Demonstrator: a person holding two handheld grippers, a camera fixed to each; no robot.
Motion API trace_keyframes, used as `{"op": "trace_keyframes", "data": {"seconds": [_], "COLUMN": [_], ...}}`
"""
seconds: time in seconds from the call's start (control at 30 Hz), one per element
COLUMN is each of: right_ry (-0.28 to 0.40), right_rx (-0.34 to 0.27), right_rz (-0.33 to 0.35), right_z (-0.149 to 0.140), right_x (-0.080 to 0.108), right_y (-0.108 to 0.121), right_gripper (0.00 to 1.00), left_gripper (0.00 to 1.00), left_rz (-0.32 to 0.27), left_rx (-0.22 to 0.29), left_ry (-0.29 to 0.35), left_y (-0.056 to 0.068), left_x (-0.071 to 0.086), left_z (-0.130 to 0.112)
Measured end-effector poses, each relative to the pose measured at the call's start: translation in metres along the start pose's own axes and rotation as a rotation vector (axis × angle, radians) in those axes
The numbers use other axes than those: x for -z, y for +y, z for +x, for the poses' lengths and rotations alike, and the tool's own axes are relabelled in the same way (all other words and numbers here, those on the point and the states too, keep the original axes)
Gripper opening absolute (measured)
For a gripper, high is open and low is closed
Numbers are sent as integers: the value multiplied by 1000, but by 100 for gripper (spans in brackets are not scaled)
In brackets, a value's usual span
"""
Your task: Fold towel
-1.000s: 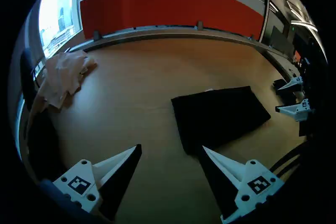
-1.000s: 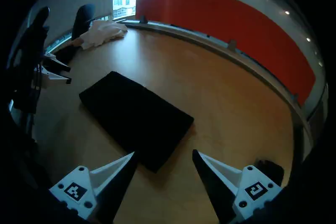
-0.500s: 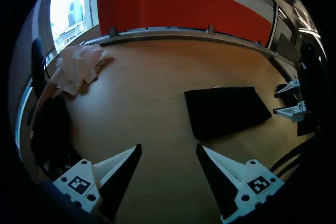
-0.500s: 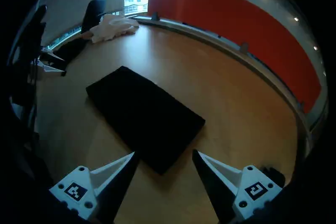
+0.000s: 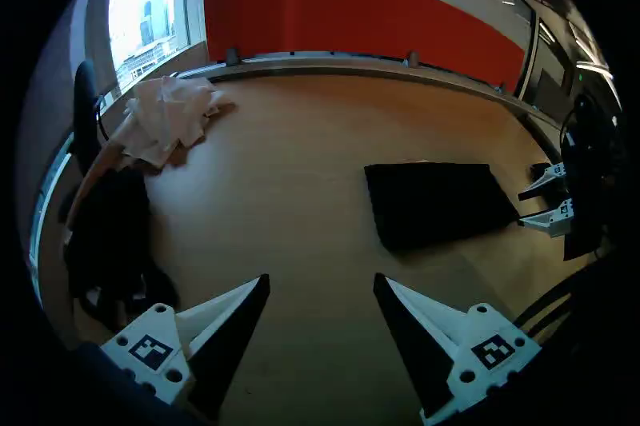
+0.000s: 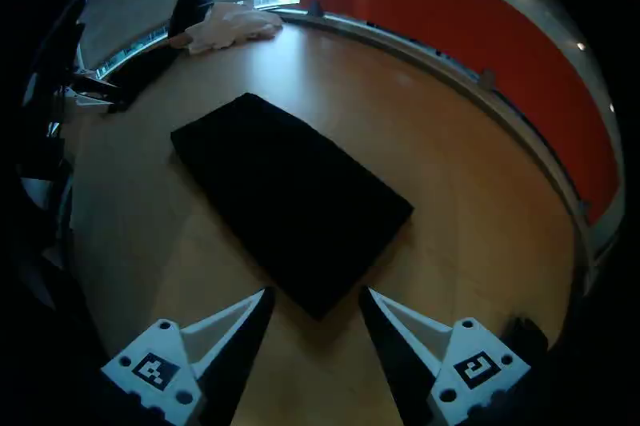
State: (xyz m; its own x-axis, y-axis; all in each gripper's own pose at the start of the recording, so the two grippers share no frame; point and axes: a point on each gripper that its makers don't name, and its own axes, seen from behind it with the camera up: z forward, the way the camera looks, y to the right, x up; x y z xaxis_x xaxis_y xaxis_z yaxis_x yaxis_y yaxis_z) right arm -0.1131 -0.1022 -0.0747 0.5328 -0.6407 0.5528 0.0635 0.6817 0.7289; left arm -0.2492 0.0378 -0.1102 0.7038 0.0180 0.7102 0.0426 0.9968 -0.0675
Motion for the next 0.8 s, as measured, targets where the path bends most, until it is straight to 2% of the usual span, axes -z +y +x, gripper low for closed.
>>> {"op": "trace_keyframes", "data": {"seconds": [0.23,0.43,0.8], "right_ry": [-56,-75,-77], "right_rx": [-1,0,-10], "right_rz": [31,38,59], "right_z": [-18,-23,-22], "right_x": [-6,-8,-9], "right_y": [-1,1,-1], "right_gripper": [50,48,32], "left_gripper": [97,96,96], "left_rz": [10,16,16], "left_rx": [22,25,32], "left_ry": [-6,-8,-10], "left_y": [-4,-5,-4], "left_x": [5,7,7], "left_z": [-7,-10,-11]}}
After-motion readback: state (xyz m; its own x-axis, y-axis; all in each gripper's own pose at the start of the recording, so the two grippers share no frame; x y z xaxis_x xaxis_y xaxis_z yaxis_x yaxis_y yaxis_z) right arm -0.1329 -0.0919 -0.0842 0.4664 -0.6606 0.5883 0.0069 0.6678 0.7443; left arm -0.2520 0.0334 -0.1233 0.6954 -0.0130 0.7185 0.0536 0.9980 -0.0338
